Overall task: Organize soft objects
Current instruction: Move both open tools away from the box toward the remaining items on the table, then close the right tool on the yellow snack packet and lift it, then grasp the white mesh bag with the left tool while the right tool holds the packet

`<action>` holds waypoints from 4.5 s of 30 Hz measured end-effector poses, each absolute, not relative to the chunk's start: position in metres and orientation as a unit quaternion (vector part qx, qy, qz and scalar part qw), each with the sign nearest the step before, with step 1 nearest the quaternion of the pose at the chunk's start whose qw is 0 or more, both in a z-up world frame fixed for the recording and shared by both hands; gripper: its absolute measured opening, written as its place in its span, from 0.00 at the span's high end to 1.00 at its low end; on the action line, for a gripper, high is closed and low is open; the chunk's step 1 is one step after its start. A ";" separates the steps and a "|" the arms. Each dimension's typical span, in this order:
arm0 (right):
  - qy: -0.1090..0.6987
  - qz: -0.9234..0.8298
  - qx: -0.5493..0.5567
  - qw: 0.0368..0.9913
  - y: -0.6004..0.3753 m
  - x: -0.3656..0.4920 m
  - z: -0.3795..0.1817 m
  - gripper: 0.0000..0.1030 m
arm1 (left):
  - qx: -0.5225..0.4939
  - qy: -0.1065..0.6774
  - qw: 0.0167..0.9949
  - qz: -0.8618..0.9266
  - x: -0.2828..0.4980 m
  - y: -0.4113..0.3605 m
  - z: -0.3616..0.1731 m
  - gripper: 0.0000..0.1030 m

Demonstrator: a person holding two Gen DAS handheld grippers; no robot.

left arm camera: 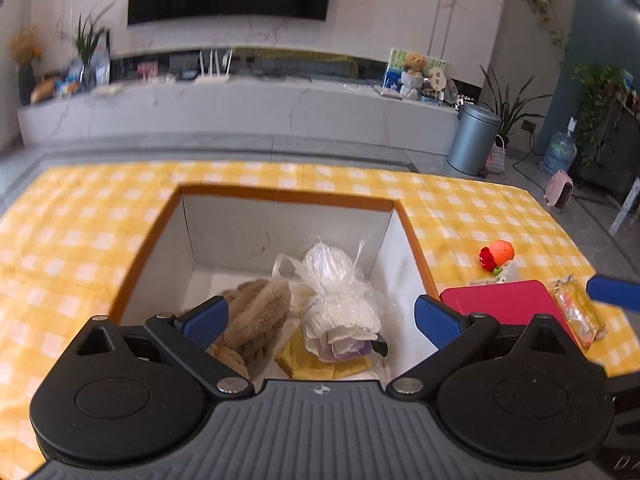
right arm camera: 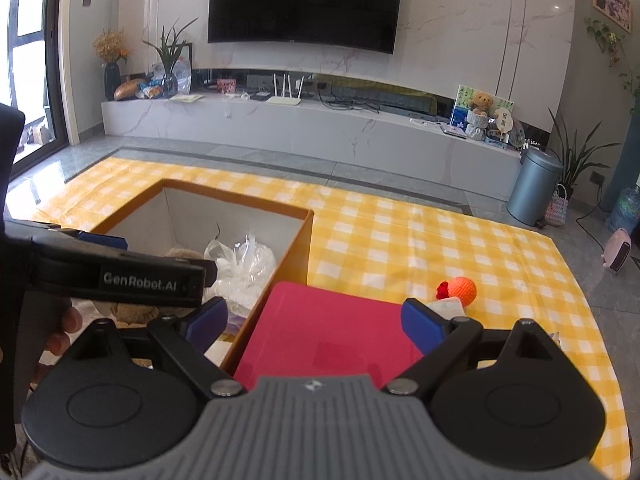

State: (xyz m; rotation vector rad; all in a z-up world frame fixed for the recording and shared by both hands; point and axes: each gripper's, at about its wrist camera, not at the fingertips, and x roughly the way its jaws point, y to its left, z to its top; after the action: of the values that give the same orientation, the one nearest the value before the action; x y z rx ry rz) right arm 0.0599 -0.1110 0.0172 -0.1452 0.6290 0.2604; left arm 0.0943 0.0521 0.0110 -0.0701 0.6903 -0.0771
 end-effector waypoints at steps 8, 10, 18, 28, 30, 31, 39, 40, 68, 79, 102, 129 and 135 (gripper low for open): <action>0.286 0.120 -0.058 0.949 -0.130 0.046 0.035 0.10 | -0.001 0.301 0.953 -0.027 0.076 0.031 0.034 0.00; 0.282 0.121 -0.057 0.950 -0.137 0.040 0.039 0.10 | -0.012 0.289 0.957 -0.027 0.071 0.027 0.042 0.00; 0.262 0.092 -0.035 0.960 -0.188 0.022 0.059 0.09 | -0.044 0.229 0.972 0.015 0.048 0.004 0.075 0.00; 0.260 -0.019 -0.027 0.965 -0.275 0.029 0.069 0.09 | 0.006 0.186 0.983 -0.002 0.043 -0.048 0.086 0.00; 0.268 -0.053 -0.038 0.961 -0.291 0.038 0.070 0.09 | 0.012 0.198 0.980 -0.028 0.045 -0.061 0.082 0.00; 0.274 -0.062 -0.037 0.959 -0.300 0.044 0.070 0.09 | 0.013 0.198 0.979 -0.041 0.046 -0.067 0.079 0.00; 0.315 -0.077 0.026 0.946 -0.360 0.088 0.031 0.08 | 0.011 0.119 0.989 -0.086 0.046 -0.114 0.073 0.00; 0.317 -0.073 0.043 0.945 -0.365 0.089 0.021 0.08 | -0.004 0.125 0.988 -0.086 0.050 -0.115 0.074 0.00; 0.437 -0.076 0.073 0.893 -0.369 0.161 -0.085 0.10 | 0.018 0.355 0.927 -0.123 0.126 -0.151 0.039 0.23; 0.471 -0.084 0.023 0.878 -0.361 0.191 -0.113 0.09 | 0.006 0.326 0.938 -0.119 0.118 -0.143 0.058 0.18; 0.468 -0.057 -0.017 0.882 -0.360 0.186 -0.110 0.41 | -0.015 0.359 0.920 -0.158 0.145 -0.195 0.025 0.08; 0.390 -0.172 0.091 0.900 -0.428 0.152 -0.077 0.43 | -0.099 0.413 0.885 0.188 0.145 -0.245 -0.087 0.09; 0.390 -0.168 0.076 0.902 -0.421 0.156 -0.076 0.43 | -0.073 0.401 0.876 0.257 0.159 -0.260 -0.094 0.07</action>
State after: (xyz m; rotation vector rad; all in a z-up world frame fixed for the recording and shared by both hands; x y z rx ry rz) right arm 0.1559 -0.4209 -0.0758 0.1578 0.8066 -0.3480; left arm 0.1591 -0.2595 -0.0943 -0.1523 0.8370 0.5358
